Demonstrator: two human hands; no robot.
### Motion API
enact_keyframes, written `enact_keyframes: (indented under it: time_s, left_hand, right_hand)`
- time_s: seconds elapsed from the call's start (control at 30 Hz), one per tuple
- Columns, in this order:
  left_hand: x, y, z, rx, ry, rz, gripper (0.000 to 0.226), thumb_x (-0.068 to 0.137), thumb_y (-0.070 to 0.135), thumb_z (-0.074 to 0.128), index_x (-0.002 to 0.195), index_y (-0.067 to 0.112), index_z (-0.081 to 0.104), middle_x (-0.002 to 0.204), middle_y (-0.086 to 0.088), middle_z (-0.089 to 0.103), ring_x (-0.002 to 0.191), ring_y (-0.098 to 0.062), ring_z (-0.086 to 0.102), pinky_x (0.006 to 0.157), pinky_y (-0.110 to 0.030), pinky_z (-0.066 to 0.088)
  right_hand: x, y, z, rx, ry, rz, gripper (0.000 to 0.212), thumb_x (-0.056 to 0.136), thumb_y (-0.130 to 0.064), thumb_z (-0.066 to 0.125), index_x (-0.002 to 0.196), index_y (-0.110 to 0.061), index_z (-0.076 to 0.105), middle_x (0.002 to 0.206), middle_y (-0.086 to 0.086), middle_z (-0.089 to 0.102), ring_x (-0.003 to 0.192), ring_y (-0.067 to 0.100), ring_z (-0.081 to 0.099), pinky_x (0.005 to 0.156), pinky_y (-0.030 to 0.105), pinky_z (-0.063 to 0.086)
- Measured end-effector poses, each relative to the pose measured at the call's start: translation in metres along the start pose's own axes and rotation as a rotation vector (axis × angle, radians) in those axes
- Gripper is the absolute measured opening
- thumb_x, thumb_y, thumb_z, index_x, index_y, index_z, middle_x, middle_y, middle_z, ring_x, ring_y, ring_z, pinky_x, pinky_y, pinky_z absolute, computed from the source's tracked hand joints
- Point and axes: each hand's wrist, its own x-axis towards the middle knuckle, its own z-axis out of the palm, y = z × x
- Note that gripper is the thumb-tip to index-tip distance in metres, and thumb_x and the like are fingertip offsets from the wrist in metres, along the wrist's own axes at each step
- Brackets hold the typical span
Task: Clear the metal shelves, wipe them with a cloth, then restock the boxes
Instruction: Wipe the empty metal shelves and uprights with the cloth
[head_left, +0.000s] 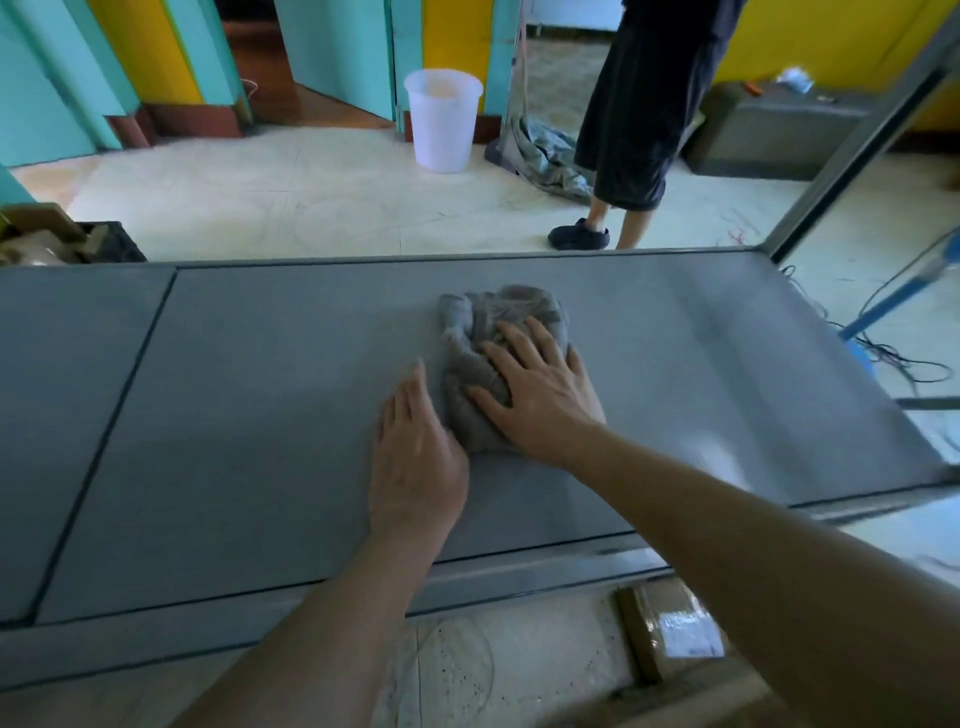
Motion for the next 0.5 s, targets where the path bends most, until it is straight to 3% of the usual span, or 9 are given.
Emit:
enact_keyframes:
  time_s: [0.1,0.3,0.5]
  left_hand:
    - [0.000,-0.005,0.003,-0.071,0.060,-0.019,0.060,0.083,-0.003,0.055,0.143,0.002,0.044,0.135,-0.023,0.053,0.122,-0.042,0.052,0.098,-0.053,0.046]
    - [-0.011,-0.006,0.002,0.177,-0.111,0.280,0.044,0.081,0.007,0.064,0.125,0.006,0.058,0.129,-0.015,0.058,0.115,-0.039,0.056,0.093,-0.049,0.044]
    - [-0.009,0.014,0.016,0.177,-0.066,0.320,0.054,0.081,0.013,0.054,0.134,0.002,0.053,0.128,-0.020,0.060,0.118,-0.037,0.057,0.098,-0.046,0.044]
  right_hand:
    - [-0.084,0.000,0.001,-0.008,-0.012,-0.096,0.067,0.097,-0.072,0.025,0.155,-0.040,0.029,0.169,-0.008,0.012,0.157,0.021,-0.003,0.125,0.055,0.009]
    - [-0.139,0.038,-0.001,-0.089,-0.053,-0.221,0.068,0.096,-0.074,0.027,0.155,-0.040,0.031,0.170,-0.009,0.012,0.157,0.019,-0.002,0.126,0.049,0.011]
    - [-0.138,0.100,-0.012,-0.042,0.010,-0.026,0.070,0.095,-0.079,0.021,0.154,-0.042,0.030,0.169,-0.012,0.014,0.157,0.015,-0.003,0.124,0.049,0.019]
